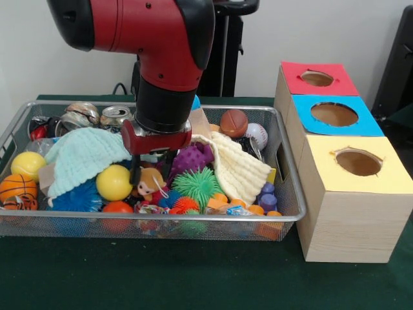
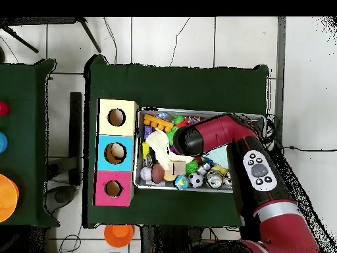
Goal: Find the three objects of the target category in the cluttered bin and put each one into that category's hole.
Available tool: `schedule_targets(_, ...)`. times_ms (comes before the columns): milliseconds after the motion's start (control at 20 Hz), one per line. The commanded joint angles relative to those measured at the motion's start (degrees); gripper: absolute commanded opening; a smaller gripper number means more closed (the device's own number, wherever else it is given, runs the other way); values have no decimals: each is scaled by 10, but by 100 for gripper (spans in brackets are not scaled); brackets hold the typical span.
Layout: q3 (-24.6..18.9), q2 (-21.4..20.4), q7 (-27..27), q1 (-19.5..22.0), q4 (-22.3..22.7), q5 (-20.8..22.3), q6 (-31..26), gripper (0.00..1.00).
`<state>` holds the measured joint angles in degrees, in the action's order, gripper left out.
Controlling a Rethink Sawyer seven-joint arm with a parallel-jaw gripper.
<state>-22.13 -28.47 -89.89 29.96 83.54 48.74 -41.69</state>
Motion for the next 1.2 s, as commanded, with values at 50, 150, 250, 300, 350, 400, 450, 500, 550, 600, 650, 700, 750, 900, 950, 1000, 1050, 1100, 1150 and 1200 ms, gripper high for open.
schedule_targets(50,23,62,83,4,-26,44,-29,100)
schedule_targets(150,24,67,82,3,-27,41,-30,100)
schedule_targets(250,25,72,79,1,-31,41,-31,100)
schedule_targets(300,26,72,79,1,-32,41,-31,100)
schedule_targets(350,27,72,79,0,-32,41,-31,100)
schedule_targets(400,28,71,80,-1,-32,41,-32,100)
schedule_targets(450,29,70,79,-1,-30,41,-32,100)
schedule_targets(500,29,70,79,0,-29,40,-30,100)
schedule_targets(550,29,70,81,-1,-30,39,-33,100)
schedule_targets(600,29,70,82,-1,-30,39,-33,100)
schedule_targets(650,29,70,83,-1,-30,38,-35,100)
schedule_targets(700,29,70,84,-1,-30,37,-36,100)
schedule_targets(750,29,70,84,-2,-30,36,-36,100)
schedule_targets(900,28,70,85,-2,-31,34,-35,0)
schedule_targets(950,27,70,85,-1,-31,34,-33,0)
schedule_targets(1000,27,70,85,0,-30,34,-32,0)
schedule_targets(1050,26,70,85,0,-30,33,-31,0)
schedule_targets(1100,26,70,85,-1,-29,33,-31,0)
schedule_targets(1150,26,69,85,0,-28,32,-29,0)
schedule_targets(1200,26,68,85,-1,-27,32,-29,0)
